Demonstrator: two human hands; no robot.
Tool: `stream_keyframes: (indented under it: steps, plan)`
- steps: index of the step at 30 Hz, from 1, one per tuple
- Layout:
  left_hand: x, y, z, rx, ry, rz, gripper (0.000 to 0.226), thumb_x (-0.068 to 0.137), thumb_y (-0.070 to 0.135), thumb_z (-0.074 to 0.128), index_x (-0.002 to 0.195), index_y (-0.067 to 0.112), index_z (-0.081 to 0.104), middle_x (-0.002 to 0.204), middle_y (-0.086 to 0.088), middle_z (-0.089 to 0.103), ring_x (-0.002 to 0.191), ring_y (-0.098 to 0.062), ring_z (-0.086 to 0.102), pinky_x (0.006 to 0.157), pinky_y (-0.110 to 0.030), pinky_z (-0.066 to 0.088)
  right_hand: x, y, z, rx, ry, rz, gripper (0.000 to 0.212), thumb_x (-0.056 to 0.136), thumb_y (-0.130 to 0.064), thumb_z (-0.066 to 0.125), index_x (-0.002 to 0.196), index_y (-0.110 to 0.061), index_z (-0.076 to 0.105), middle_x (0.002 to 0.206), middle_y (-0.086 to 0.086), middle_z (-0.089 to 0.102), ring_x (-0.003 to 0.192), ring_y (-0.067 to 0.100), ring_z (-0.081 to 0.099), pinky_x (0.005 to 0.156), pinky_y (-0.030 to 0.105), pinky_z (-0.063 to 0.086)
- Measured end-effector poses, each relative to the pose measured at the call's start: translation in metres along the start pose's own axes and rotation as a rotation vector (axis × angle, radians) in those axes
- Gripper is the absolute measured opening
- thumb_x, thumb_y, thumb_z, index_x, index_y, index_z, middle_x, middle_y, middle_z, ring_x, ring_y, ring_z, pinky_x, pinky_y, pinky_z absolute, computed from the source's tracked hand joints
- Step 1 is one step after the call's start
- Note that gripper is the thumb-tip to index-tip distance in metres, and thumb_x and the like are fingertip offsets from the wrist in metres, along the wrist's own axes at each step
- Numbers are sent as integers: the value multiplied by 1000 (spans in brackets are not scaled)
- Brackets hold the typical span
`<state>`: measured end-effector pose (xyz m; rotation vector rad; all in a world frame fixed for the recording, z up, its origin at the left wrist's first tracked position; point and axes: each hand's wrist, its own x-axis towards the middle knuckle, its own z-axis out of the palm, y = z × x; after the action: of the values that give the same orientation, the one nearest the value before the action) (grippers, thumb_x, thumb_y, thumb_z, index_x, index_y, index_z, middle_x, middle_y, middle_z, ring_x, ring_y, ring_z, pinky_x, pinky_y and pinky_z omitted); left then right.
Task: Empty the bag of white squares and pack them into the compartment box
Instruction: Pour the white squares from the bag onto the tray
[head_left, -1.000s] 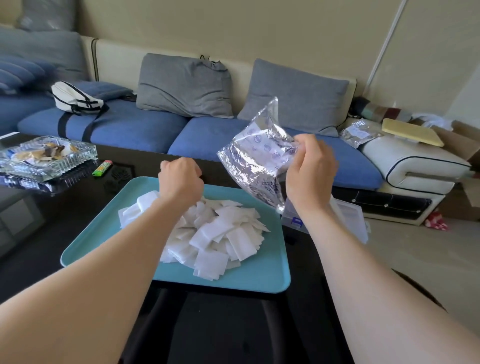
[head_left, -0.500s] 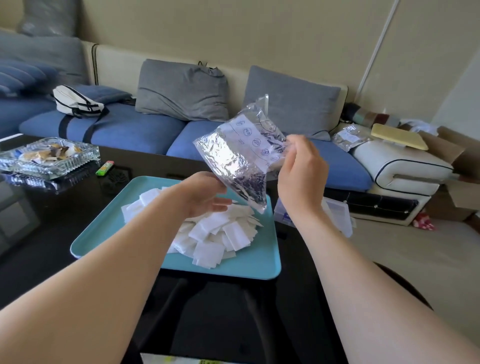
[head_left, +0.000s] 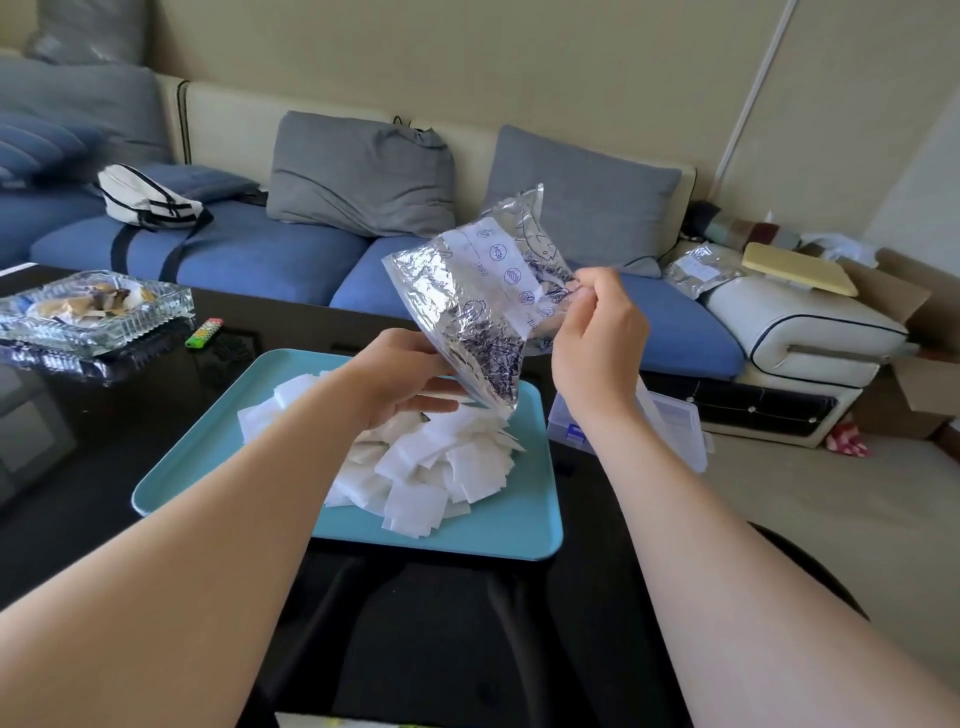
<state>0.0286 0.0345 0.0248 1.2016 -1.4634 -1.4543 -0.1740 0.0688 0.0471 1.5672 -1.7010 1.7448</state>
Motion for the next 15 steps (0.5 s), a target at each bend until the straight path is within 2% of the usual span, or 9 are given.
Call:
stream_keyframes:
  steps: [4,7,11,13,15]
  plan:
    - [7,-5,-2,150,164,23,17,101,23,69,106,8,76,96,-5,80,81,-16,76,60,-27,62,3,2,-1,-12,67,12,31,104,-9,36,106,-4,67,90,3,67,79,21,55,68,26,26]
    - [11,-10,-3,144,266,20,17,101,18,68,102,2,75,82,-7,80,65,-18,75,54,-28,61,2,-1,0,-20,61,-30,29,105,-9,38,105,-5,66,85,-1,61,76,20,50,68,27,24]
    - [12,-9,-4,-20,231,-68,18,104,12,64,111,-2,70,81,-13,79,74,-28,79,65,-37,65,-2,-6,2,-73,-9,-28,29,106,-9,40,111,-8,68,93,5,72,80,27,58,68,31,27]
    - [11,-7,-6,-71,209,-94,23,106,22,62,116,2,69,90,-12,80,78,-26,80,68,-38,65,-2,-6,0,-92,-41,119,29,107,-7,41,116,-9,68,101,7,73,88,27,58,67,28,25]
    - [9,-5,-5,-106,172,-97,25,107,25,60,118,4,68,99,-13,80,81,-28,80,70,-40,66,-2,-2,-2,-106,-86,279,27,108,-8,43,122,-10,66,110,8,71,96,25,57,71,26,29]
